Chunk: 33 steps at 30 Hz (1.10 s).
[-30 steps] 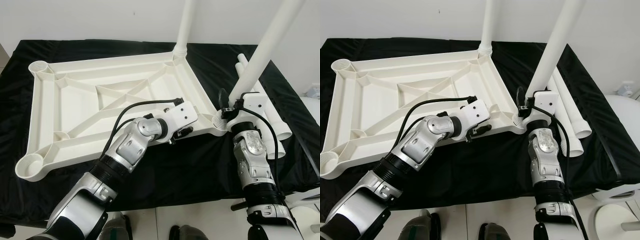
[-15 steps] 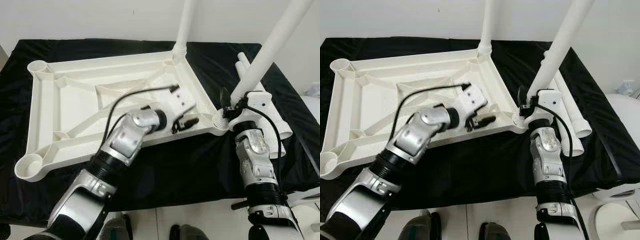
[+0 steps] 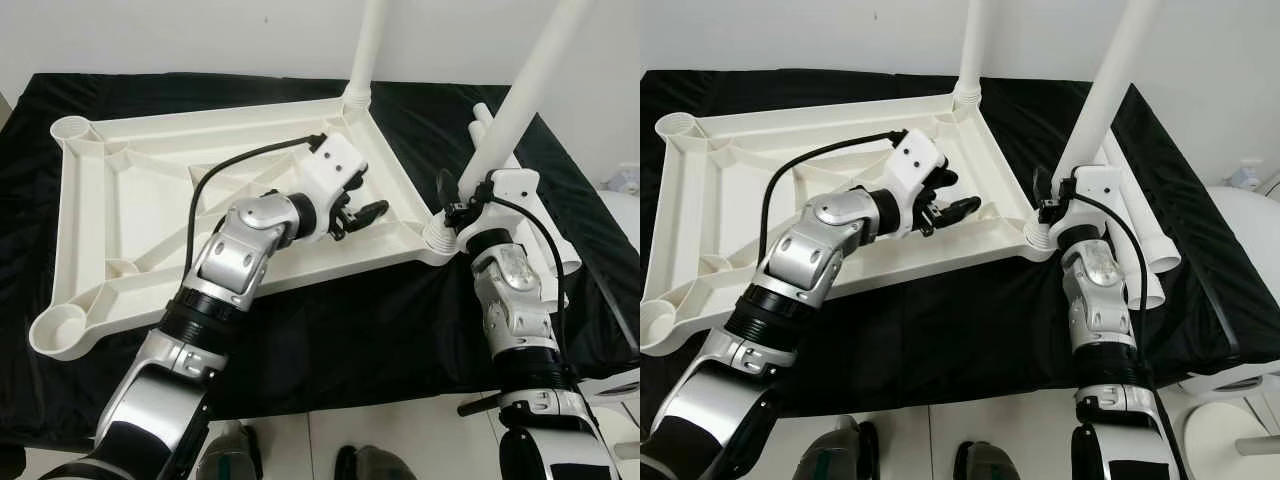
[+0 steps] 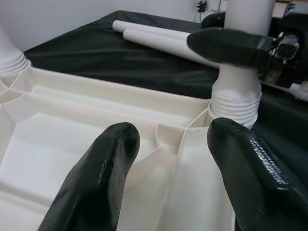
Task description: Building children table
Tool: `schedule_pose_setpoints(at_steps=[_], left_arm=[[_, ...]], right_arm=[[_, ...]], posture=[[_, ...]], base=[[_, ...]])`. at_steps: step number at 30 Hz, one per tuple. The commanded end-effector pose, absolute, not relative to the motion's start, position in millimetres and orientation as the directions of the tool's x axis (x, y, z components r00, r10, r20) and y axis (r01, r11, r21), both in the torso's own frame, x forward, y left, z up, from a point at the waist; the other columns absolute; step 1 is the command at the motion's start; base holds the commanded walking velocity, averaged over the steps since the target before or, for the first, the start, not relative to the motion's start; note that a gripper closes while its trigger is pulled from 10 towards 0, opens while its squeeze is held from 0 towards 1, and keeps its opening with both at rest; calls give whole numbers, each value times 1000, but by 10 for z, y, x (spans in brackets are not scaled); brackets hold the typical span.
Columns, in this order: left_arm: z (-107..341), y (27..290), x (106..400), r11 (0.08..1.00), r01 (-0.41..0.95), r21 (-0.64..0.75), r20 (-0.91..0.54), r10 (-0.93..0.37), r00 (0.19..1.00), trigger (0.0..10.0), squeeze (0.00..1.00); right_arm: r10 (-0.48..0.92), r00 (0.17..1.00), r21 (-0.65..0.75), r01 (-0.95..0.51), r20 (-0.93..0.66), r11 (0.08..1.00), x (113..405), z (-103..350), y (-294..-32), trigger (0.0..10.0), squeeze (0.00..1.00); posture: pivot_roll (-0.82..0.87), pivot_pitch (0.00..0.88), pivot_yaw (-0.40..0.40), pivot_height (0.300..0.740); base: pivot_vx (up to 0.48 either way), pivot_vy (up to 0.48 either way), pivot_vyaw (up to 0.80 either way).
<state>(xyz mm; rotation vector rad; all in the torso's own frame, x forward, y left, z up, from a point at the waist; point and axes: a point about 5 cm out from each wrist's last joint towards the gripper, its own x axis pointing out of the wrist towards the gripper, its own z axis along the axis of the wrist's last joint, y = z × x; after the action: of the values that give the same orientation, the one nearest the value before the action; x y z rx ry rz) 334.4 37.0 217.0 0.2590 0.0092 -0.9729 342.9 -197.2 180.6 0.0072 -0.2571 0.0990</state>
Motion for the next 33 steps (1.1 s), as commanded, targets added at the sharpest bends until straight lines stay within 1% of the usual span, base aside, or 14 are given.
schedule_pose_setpoints(at_steps=[1,11,12,14,17,18,22,27,29,33], left_arm=[[2176,380,3355,555,806,205,-122,-803,583,10000,0],[2169,396,3363,569,798,200,-118,-794,596,10000,0],[2178,402,3368,571,796,203,-115,-793,598,10000,0],[2178,402,3368,571,796,203,-115,-793,598,10000,0],[2184,409,3366,572,795,204,-115,-792,600,10000,0],[2184,409,3366,572,795,204,-115,-792,600,10000,0],[2191,408,3355,570,796,205,-113,-794,598,10000,0],[2198,401,3342,564,800,207,-112,-798,592,10000,0],[2195,394,3329,556,804,209,-116,-802,585,10000,0],[2183,381,3311,546,811,212,-123,-808,576,10000,0]], right_arm=[[117,959,-13,-118,258,993,3452,1850,-1954,10000,0],[142,956,-23,-141,256,990,3453,1842,-1911,10000,0],[148,960,-17,-148,237,989,3420,1755,-1901,10000,0],[148,960,-17,-148,237,989,3420,1755,-1901,10000,0],[143,972,-21,-141,188,990,3342,1551,-1914,10000,0],[143,972,-21,-141,188,990,3342,1551,-1914,10000,0],[113,987,0,-114,117,994,3226,1268,-1958,10000,0],[92,993,11,-93,80,996,3184,1146,-2002,10000,0],[64,996,12,-65,61,998,3166,1082,-2053,10000,0],[46,997,15,-47,59,999,3167,1068,-2094,10000,0]], posture=[[47,68,-78,740],[45,61,-79,740],[42,60,-73,740],[42,60,-73,740],[38,60,-66,740],[38,60,-66,740],[36,61,-59,740],[33,64,-54,740],[32,66,-47,740],[32,68,-43,740]], base=[[0,0,0],[0,0,0],[0,0,0],[0,0,0],[0,0,0],[0,0,0],[0,0,0],[0,0,0],[0,0,0],[0,0,0]])
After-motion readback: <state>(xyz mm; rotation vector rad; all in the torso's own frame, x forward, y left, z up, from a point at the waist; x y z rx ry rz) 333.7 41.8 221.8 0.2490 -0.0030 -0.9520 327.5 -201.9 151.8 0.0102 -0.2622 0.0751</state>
